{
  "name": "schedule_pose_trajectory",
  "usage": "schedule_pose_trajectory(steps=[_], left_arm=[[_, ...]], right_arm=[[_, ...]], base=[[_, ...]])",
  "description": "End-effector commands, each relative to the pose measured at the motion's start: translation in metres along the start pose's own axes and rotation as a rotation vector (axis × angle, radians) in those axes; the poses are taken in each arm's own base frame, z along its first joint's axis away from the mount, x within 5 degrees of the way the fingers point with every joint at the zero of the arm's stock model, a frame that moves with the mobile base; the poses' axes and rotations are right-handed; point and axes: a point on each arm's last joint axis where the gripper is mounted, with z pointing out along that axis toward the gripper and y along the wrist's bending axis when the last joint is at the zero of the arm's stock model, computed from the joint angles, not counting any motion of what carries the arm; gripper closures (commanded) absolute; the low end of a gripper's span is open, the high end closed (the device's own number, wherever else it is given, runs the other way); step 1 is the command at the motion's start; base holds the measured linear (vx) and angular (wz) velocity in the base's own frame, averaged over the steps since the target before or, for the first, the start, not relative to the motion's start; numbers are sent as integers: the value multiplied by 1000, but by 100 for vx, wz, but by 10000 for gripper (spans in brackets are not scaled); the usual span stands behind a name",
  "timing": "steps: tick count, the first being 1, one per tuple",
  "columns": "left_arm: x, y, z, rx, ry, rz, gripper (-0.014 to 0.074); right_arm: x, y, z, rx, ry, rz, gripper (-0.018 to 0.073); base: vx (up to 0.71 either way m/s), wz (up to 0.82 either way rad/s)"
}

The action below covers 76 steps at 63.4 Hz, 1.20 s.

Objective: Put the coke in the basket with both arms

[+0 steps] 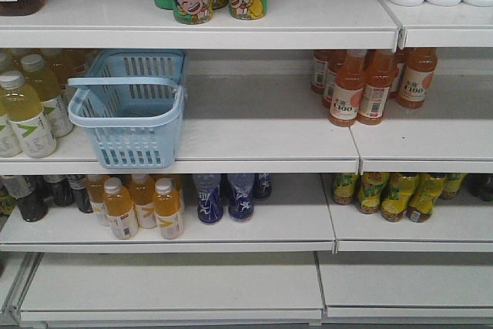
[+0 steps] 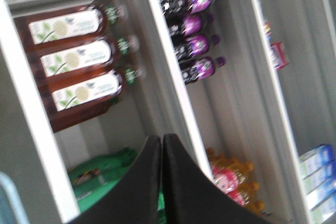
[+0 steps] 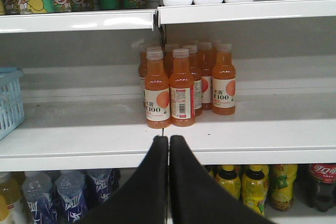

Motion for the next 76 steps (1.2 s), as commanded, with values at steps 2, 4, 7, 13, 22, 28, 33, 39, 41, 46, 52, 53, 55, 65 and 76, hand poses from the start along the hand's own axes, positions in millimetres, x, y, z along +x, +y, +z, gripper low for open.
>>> schedule_pose_trajectory(steps=[2, 4, 7, 13, 22, 28, 33, 39, 41, 46, 52, 53, 55, 65, 76], left_arm=[[-7, -14, -1, 126, -51, -186, 603], [-7, -20, 0, 152, -36, -266, 603], [-6, -33, 2, 196, 4, -329, 603], [-3, -70, 7, 285, 107, -315, 603], [0, -133, 25, 397, 195, -82, 603], [6, -160, 46, 432, 239, 58, 603], [14, -170, 68, 415, 286, 108, 603], [30, -158, 102, 330, 360, 191, 603], [35, -152, 110, 301, 381, 197, 601], [48, -128, 133, 198, 436, 165, 594], [62, -100, 153, 93, 497, 116, 563], [65, -96, 157, 81, 509, 103, 556], [70, -87, 162, 59, 531, 70, 537], [94, -46, 185, -4, 627, -69, 375], [114, 13, 200, -192, 671, -181, 121]], right_arm=[[-2, 1, -1, -5, -68, -12, 564], [-2, 1, -1, -5, -68, -12, 564], [-2, 1, -1, -5, -68, -12, 564], [-2, 1, -1, -6, -69, -12, 564], [-2, 1, -1, -6, -69, -12, 564], [-2, 1, -1, -6, -69, -12, 564], [-2, 1, -1, -6, -69, -12, 564], [-2, 1, -1, -6, -69, -12, 564], [-2, 1, -1, -6, -69, -12, 564], [-2, 1, -1, -6, -69, -12, 564], [-2, 1, -1, -6, -69, -12, 564], [-2, 1, -1, -6, -69, -12, 564], [-2, 1, -1, -6, -69, -12, 564], [-2, 1, -1, -6, -69, -12, 564], [-2, 1, -1, -6, -70, -12, 564]], base=[[0, 0], [0, 0], [0, 0], [0, 0], [0, 0], [0, 0], [0, 0], [0, 0], [0, 0], [0, 0], [0, 0], [0, 0], [0, 0], [0, 0], [0, 0]])
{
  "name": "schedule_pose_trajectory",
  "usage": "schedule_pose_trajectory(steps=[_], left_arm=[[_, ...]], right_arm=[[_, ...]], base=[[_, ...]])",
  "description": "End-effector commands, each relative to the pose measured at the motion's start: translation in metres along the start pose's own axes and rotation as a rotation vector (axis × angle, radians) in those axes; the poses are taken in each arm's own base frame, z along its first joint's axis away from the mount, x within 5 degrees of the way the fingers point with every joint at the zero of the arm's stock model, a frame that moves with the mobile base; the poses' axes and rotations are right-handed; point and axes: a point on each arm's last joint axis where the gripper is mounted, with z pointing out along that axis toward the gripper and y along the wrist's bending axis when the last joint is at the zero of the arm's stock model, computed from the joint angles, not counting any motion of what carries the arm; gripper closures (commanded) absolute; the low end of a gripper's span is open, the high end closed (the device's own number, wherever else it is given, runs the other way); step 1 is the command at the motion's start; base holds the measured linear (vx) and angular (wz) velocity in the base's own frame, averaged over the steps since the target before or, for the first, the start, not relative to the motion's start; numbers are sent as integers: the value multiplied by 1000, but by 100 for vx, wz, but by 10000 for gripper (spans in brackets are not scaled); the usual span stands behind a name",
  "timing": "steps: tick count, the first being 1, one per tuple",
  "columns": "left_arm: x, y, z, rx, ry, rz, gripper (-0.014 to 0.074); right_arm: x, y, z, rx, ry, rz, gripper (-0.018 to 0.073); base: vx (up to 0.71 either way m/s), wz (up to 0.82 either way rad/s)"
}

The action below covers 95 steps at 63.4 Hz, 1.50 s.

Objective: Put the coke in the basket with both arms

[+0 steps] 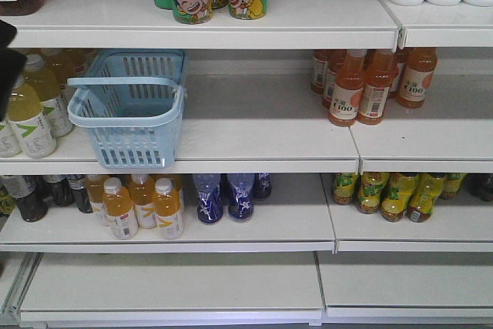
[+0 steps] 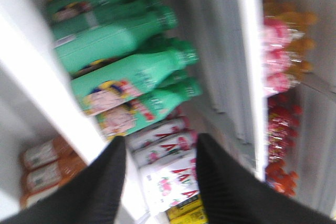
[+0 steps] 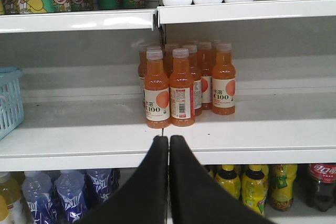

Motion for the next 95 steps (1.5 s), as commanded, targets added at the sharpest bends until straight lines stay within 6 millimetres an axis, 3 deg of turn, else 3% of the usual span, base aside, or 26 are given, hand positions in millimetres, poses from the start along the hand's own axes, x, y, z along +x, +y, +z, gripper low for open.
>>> schedule_pose_trajectory(steps=[1, 10, 25, 58, 95], left_arm=[[0, 7, 16, 55, 32, -102, 97], [1, 40, 34, 68, 65, -204, -14], [0, 89, 60, 23, 69, -291, -16], [-21, 128, 134, 41, 67, -303, 6], [-39, 143, 178, -15, 27, -287, 12]], right_arm=[[-2, 1, -1, -6, -70, -12, 564], [-2, 1, -1, -6, -70, -12, 564], [-2, 1, -1, -6, -70, -12, 564], [-2, 1, -1, -6, -70, -12, 564], [-2, 1, -1, -6, -68, -12, 564]], base=[[0, 0], [0, 0], [0, 0], [0, 0], [0, 0]])
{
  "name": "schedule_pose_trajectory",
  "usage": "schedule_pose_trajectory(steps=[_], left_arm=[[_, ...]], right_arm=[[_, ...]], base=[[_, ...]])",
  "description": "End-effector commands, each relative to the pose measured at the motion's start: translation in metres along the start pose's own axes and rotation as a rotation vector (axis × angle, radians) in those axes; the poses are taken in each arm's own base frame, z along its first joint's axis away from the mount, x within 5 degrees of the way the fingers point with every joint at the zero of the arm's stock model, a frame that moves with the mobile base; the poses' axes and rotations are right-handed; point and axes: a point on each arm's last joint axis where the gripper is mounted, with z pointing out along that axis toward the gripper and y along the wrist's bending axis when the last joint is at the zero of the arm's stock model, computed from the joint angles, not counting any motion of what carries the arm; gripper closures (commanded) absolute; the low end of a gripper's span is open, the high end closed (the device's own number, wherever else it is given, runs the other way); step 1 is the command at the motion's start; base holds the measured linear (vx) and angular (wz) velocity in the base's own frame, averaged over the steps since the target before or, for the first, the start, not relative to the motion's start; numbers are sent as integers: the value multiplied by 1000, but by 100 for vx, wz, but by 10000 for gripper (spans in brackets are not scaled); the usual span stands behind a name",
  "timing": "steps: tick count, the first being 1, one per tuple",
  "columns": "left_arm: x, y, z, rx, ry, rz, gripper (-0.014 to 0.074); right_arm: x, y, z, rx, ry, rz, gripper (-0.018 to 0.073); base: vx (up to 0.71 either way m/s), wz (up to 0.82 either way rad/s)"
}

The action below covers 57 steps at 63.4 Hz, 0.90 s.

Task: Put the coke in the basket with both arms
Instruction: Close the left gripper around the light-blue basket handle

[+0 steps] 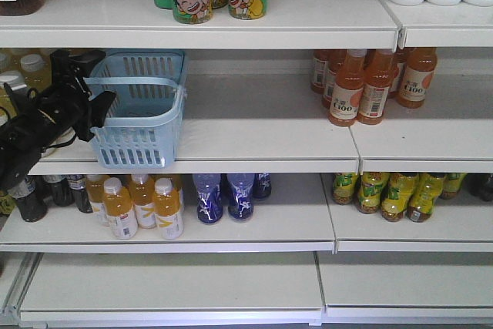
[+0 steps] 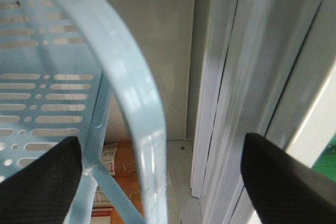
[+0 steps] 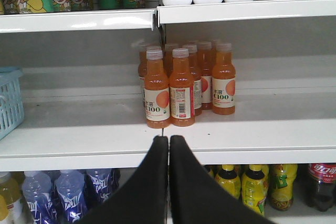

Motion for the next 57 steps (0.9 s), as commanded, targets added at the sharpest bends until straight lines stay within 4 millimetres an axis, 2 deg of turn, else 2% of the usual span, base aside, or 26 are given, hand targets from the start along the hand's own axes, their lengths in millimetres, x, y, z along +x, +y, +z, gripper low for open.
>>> schedule_pose_trajectory(steps=[1, 8, 14, 20, 35, 45, 57], left_arm=[[1, -36, 7, 144, 13, -8, 15], [-1, -33, 10, 148, 12, -18, 57], [-1, -33, 11, 149, 11, -27, 130], [0, -32, 11, 146, 19, -30, 246], [4, -33, 10, 153, 66, 4, 606], [15, -36, 8, 197, 176, 59, 604], [35, -40, 1, 247, 413, 55, 604]], right_arm=[[-2, 1, -1, -6, -68, -12, 564], [-2, 1, -1, -6, -68, -12, 564], [-2, 1, -1, -6, -68, -12, 564], [-2, 1, -1, -6, -68, -12, 564], [-2, 1, -1, -6, -68, -12, 564], [-2, 1, -1, -6, -69, -12, 564], [-2, 1, -1, -6, -69, -12, 564]], base=[[0, 0], [0, 0], [0, 0], [0, 0], [0, 0], [0, 0], [0, 0]])
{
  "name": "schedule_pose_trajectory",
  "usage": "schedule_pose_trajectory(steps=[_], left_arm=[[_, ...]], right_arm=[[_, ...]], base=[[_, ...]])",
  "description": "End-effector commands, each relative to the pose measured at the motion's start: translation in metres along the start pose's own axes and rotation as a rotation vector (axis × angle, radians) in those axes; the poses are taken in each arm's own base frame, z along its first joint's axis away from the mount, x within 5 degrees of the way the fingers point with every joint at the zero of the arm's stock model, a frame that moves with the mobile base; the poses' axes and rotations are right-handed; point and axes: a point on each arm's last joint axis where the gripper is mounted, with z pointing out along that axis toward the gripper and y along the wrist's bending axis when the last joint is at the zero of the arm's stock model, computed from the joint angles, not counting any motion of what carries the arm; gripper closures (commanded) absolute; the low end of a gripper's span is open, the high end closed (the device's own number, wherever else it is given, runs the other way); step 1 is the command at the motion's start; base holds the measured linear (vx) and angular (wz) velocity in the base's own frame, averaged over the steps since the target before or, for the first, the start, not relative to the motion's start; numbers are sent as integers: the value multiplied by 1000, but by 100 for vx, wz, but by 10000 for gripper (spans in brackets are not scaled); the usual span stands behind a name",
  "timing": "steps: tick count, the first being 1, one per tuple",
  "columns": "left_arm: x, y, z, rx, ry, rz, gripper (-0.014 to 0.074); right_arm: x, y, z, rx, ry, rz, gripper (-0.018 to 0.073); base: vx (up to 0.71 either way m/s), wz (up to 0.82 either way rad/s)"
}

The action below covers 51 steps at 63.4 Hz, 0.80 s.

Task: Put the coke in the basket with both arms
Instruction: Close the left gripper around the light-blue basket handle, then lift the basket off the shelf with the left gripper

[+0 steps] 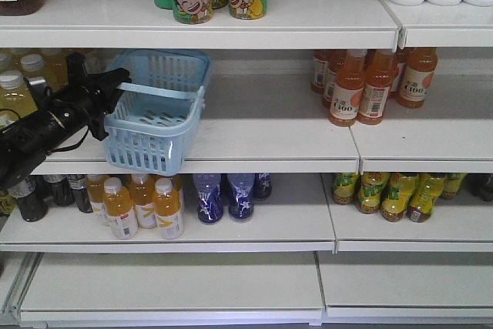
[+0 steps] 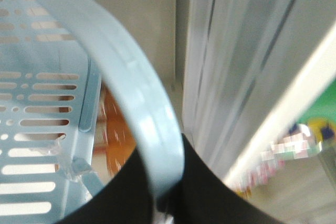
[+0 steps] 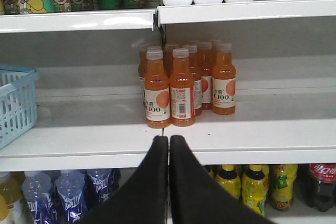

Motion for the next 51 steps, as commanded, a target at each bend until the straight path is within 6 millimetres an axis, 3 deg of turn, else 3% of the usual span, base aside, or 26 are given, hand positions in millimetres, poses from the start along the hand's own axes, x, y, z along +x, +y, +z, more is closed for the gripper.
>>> schedule_pose_trajectory(steps=[1, 10, 19, 33, 51], left_arm=[[17, -43, 0, 189, 181, 19, 604], [34, -48, -5, 241, 365, 63, 604], [56, -54, -10, 186, 505, 135, 604], [115, -63, -29, 139, 662, 135, 604], [182, -78, -73, 105, 836, 135, 604]], right_arm=[[-2, 1, -1, -6, -69, -12, 564], [-2, 1, -1, -6, -69, -12, 564], [-2, 1, -1, -6, -69, -12, 564], [-2, 1, -1, -6, -69, -12, 564], [-2, 1, -1, -6, -69, -12, 564]], base=[[0, 0], [0, 0], [0, 0], [0, 0], [0, 0]])
